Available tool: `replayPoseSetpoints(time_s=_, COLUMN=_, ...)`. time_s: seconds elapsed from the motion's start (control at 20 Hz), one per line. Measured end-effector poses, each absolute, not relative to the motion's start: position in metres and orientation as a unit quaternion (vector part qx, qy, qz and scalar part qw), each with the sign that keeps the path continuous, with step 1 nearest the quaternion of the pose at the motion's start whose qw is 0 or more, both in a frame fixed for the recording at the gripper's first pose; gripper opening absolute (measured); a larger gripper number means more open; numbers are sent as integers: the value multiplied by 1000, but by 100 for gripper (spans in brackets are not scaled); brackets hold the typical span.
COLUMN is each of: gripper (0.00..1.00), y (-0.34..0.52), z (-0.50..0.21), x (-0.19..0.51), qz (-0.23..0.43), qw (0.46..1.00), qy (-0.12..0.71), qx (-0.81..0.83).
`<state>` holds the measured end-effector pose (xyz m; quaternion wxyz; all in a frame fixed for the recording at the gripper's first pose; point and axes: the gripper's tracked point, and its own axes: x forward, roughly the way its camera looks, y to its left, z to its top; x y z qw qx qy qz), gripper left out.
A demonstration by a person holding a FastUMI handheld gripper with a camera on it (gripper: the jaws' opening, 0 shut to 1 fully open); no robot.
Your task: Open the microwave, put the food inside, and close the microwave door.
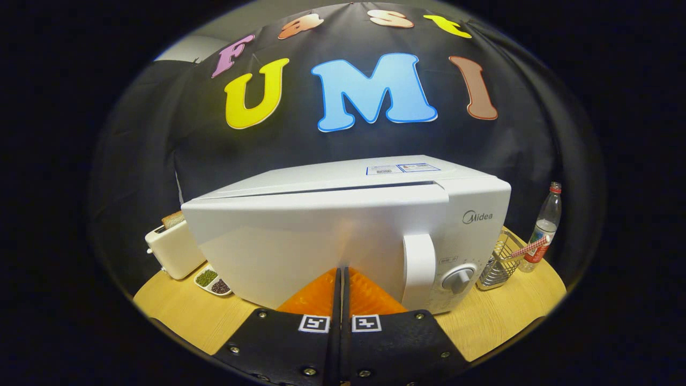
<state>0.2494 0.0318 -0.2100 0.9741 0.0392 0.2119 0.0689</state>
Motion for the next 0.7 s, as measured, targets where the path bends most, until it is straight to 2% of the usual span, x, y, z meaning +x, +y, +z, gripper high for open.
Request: replayPoseSetpoints(time_s=0.7, gripper=2, y=32, z=-204, x=255, qz=48, qw=980, qy=193, qx=-1)
